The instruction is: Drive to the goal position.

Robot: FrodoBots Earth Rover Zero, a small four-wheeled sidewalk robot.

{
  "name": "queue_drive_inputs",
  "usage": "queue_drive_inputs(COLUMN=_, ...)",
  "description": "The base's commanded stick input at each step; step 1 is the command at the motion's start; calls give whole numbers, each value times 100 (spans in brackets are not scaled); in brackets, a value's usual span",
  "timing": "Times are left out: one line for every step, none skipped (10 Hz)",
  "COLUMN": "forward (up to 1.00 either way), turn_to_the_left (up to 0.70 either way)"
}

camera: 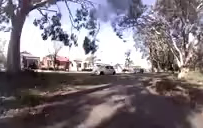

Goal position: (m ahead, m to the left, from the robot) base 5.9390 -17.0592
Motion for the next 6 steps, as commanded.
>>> queue_drive_inputs(forward=100, turn_to_the_left=0)
queue_drive_inputs(forward=100, turn_to_the_left=0)
queue_drive_inputs(forward=100, turn_to_the_left=-5)
queue_drive_inputs(forward=100, turn_to_the_left=-10)
queue_drive_inputs(forward=100, turn_to_the_left=-40)
queue_drive_inputs(forward=100, turn_to_the_left=-40)
